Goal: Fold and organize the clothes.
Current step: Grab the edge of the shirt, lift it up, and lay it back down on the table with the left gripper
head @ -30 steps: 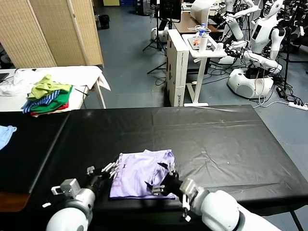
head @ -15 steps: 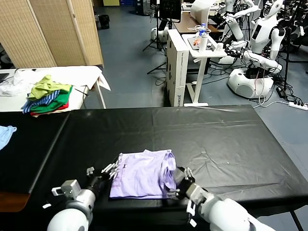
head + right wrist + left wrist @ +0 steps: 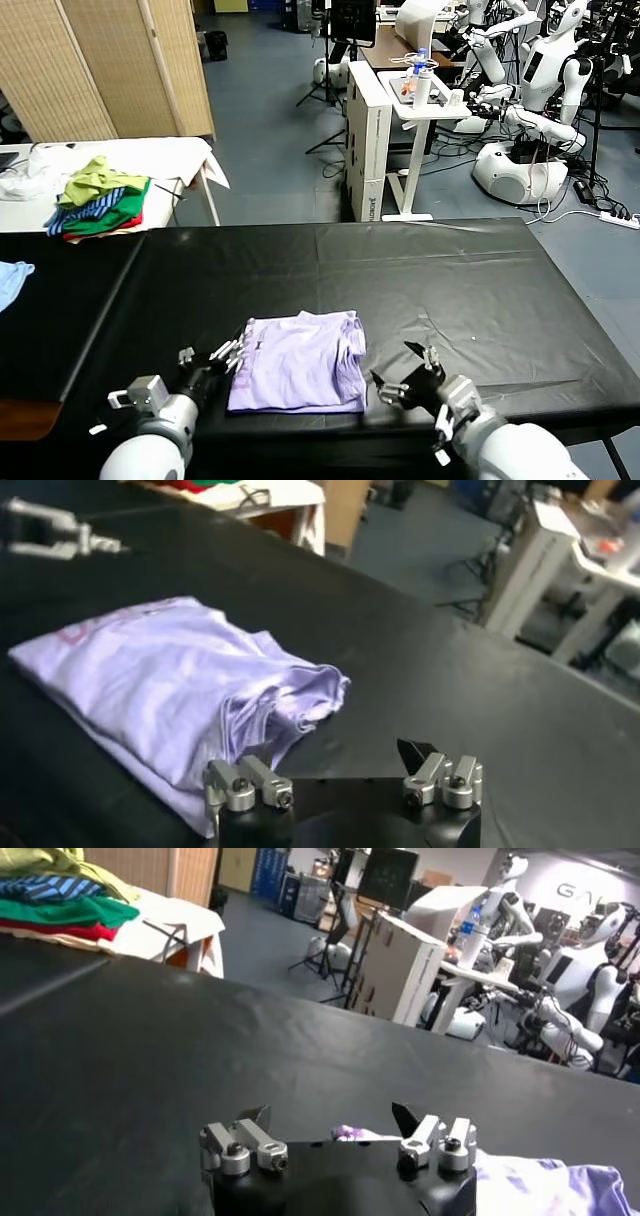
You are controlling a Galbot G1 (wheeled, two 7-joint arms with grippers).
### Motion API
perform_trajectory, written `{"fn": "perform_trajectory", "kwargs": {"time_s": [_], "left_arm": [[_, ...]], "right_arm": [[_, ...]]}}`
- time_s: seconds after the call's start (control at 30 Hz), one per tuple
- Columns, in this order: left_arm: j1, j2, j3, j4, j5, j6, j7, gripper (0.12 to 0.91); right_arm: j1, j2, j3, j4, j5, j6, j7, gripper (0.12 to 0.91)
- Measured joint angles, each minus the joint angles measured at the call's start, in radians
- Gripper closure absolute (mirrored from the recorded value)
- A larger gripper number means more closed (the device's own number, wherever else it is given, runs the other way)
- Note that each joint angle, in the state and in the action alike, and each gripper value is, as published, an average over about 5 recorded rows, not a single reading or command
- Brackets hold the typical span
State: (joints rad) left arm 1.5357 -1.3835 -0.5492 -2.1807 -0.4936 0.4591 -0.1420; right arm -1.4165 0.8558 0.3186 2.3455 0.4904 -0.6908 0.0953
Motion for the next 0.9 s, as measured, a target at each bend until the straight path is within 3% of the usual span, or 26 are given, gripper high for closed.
{"fn": "perform_trajectory", "kwargs": {"time_s": [0.17,0.47,0.7,0.9], "left_arm": [[0.008,-0.007,0.003,0.004,0.022,-0.004,0.006,0.123],[0.021,-0.031,0.006,0.014,0.057,-0.012,0.014,0.123],[0.029,-0.048,0.007,0.020,0.071,-0.017,0.017,0.123],[0.031,-0.053,0.002,0.027,0.077,-0.026,0.018,0.123]], "right_arm": [[0.062,0.053,-0.048,-0.058,0.014,0.062,0.028,0.118],[0.229,0.124,-0.239,-0.198,-0.016,0.082,0.036,0.118],[0.295,0.140,-0.321,-0.257,-0.101,0.002,0.048,0.118],[0.264,0.112,-0.283,-0.247,-0.127,-0.042,0.066,0.118]]}}
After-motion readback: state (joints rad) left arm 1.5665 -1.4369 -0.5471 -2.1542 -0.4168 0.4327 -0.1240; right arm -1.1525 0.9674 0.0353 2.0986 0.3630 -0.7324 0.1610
